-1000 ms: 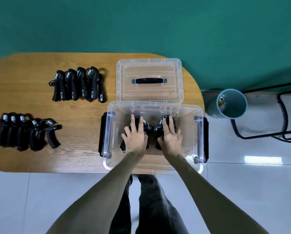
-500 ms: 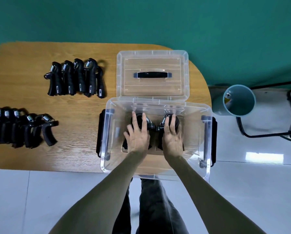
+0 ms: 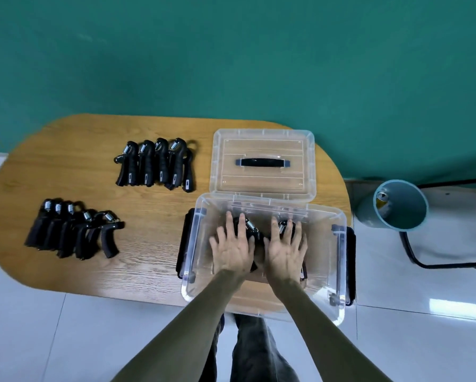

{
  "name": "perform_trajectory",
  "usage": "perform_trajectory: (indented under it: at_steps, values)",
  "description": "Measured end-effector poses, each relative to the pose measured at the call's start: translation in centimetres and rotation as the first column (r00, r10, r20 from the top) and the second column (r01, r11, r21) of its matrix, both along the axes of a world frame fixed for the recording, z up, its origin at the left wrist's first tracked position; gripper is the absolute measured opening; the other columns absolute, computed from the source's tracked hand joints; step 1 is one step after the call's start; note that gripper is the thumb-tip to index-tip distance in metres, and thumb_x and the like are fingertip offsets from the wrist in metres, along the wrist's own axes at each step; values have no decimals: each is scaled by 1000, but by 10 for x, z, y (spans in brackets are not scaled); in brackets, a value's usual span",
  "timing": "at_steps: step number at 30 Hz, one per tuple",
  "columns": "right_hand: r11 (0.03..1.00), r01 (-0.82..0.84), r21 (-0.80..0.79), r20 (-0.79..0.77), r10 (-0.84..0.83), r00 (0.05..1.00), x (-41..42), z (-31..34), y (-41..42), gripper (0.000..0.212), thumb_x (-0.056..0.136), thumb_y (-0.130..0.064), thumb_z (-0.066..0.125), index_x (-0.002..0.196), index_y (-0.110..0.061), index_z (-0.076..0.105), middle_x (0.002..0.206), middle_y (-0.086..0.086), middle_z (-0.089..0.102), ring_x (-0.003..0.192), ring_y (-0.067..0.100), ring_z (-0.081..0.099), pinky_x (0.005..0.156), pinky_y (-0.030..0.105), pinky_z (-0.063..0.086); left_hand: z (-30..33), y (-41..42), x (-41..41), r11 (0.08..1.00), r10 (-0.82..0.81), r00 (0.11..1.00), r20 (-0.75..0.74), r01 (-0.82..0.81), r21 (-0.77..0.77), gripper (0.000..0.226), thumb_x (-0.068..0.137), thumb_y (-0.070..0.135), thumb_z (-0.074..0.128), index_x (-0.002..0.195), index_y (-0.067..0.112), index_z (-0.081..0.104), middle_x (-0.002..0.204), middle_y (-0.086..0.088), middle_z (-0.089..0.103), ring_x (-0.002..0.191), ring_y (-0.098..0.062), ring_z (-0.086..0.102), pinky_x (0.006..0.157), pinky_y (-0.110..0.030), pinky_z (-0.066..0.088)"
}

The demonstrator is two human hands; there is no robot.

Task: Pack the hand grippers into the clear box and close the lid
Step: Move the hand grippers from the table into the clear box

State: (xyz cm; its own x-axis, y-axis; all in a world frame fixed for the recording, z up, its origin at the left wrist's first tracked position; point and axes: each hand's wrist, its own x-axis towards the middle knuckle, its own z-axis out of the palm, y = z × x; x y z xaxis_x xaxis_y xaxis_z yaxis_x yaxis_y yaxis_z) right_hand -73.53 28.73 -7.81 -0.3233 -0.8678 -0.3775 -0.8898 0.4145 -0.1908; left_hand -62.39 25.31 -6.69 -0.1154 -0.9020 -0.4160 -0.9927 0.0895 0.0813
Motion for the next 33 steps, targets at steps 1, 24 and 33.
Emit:
perform_trajectory:
  at_steps: [1,24,33]
  values:
    - [999,-17,-38,-16,16,1000,3,9,-7,54,93,-32,61,142,-14,47,139,24,51,130,45,43,102,57,39,11,-4,2,1000,-24,1000,-9,24,-18,61,104,47,26,158,22,17,162,-13,24,125,-32,41,102,-50,33]
    - [871,-383,-309,-261,309,914,166,283,-115,63,101,-55,14,156,-26,10,158,13,27,125,35,44,98,48,43,260,-92,222,924,-72,986,-154,8,-382,53,107,43,23,155,20,20,142,-5,52,125,-26,52,104,-41,41]
    - [860,-366,-356,-271,280,921,273,300,-109,63,101,-55,17,155,-23,22,154,14,34,122,36,47,93,50,46,286,-92,348,912,-34,990,-139,-26,-410,55,107,44,21,154,16,22,139,-8,52,120,-27,54,99,-41,44]
